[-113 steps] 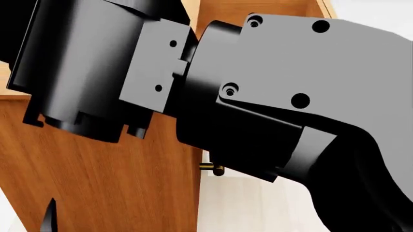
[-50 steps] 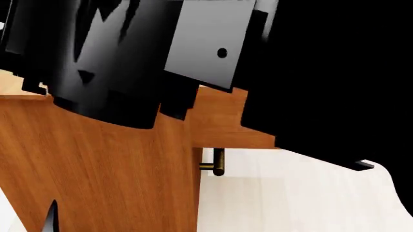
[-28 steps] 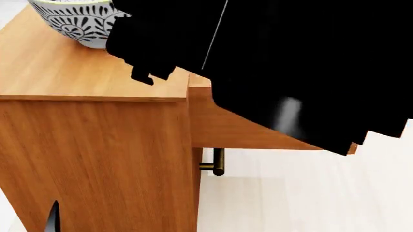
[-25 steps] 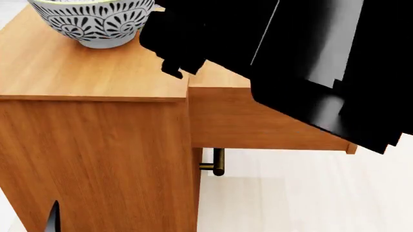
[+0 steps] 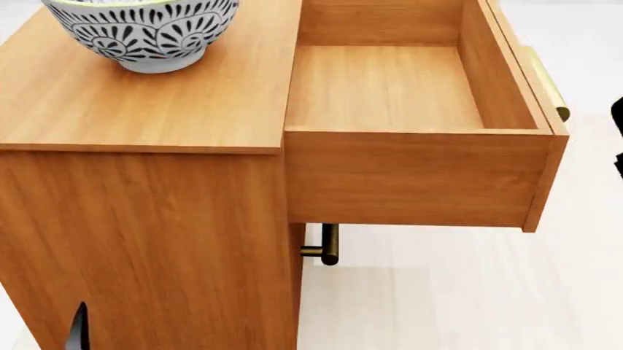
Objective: Put the bowl on top of the cabinet.
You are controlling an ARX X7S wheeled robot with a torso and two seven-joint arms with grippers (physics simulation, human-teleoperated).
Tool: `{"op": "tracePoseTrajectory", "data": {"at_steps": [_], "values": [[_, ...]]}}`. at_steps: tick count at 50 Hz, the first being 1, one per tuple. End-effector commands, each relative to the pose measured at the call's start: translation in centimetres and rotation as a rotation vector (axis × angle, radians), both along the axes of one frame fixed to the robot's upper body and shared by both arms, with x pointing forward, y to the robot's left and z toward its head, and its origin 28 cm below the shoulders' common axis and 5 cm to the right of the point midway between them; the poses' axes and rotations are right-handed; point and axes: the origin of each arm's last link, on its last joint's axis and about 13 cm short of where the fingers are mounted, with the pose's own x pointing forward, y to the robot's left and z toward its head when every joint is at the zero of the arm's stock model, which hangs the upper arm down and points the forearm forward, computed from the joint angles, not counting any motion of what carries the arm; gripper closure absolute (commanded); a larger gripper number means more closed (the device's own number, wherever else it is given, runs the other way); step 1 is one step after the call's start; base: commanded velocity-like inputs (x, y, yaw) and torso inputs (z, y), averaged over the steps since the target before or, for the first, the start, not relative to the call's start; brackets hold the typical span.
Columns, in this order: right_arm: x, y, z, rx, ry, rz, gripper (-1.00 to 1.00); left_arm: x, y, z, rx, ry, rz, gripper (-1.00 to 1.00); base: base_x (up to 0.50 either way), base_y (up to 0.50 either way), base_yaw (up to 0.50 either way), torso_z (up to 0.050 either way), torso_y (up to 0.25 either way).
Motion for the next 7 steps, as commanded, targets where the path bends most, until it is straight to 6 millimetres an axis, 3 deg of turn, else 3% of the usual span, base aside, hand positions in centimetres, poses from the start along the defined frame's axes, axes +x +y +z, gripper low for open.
{"op": "tracePoseTrajectory", "data": {"at_steps": [1,7], "values": [[-4.9,-3.2,-3.7,0.129,-0.032,-0.125,-1.00,0.0,0.1,0.1,-0.001,0.000,0.003,-1.00,0.00,0.00,0.00,0.000,0.000],[-5.0,-1.9,-4.0,0.160,-0.084,-0.117,-1.00,0.0,0.2,0.1,-0.003,0.000,0.007,-1.00,0.00,0.00,0.00,0.000,0.000]]}}
